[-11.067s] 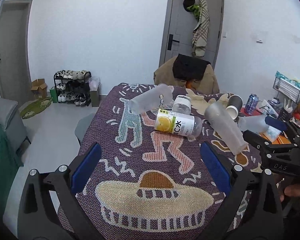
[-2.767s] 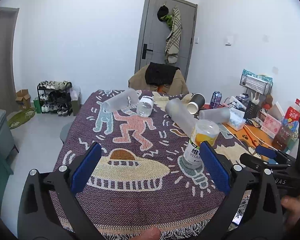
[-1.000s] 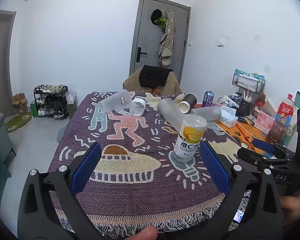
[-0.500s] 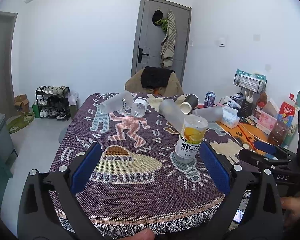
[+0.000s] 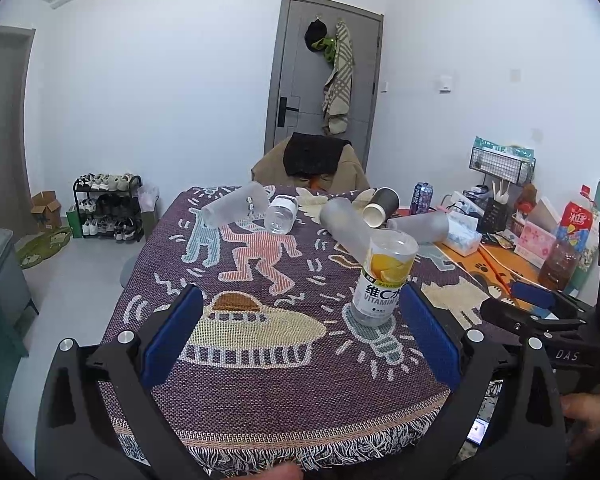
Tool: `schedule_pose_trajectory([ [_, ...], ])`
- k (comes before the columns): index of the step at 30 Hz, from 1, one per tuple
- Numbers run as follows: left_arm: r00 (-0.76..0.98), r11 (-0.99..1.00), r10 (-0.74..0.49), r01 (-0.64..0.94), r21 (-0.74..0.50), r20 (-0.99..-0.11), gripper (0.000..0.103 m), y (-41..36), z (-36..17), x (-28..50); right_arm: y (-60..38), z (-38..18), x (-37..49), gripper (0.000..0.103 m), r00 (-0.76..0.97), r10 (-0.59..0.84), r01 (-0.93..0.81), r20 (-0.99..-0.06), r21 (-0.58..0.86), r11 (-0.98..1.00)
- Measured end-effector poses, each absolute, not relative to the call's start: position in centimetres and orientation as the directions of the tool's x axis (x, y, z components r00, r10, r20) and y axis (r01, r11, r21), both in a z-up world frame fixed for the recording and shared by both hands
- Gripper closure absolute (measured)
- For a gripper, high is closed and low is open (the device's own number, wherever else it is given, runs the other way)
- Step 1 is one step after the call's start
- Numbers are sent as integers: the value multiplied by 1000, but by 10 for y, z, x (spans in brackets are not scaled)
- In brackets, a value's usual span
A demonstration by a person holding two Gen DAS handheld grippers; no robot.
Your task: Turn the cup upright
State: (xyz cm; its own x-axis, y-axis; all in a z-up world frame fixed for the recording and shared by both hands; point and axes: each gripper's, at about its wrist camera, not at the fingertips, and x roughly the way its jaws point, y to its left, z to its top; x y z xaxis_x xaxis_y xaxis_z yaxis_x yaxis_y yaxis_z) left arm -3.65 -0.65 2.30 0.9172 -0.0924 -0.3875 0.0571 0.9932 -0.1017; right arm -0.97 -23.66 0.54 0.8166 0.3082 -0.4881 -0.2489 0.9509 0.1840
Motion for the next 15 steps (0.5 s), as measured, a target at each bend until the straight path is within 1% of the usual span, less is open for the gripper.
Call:
schedule_pose_trajectory([
  [3, 924, 997, -61, 38, -70, -376, 5, -10, 22, -36, -238, 3, -9, 8, 815, 307, -246, -491, 186, 951],
  [11, 917, 995, -82, 51, -89, -391, 5, -13, 15, -28, -246, -7, 0, 8, 803, 307, -238, -511, 197, 951],
  [15, 907, 993, -82, 40, -110, -413, 5, -4, 4, -19, -239, -19, 15, 8, 772, 321, -246, -548, 207, 947],
])
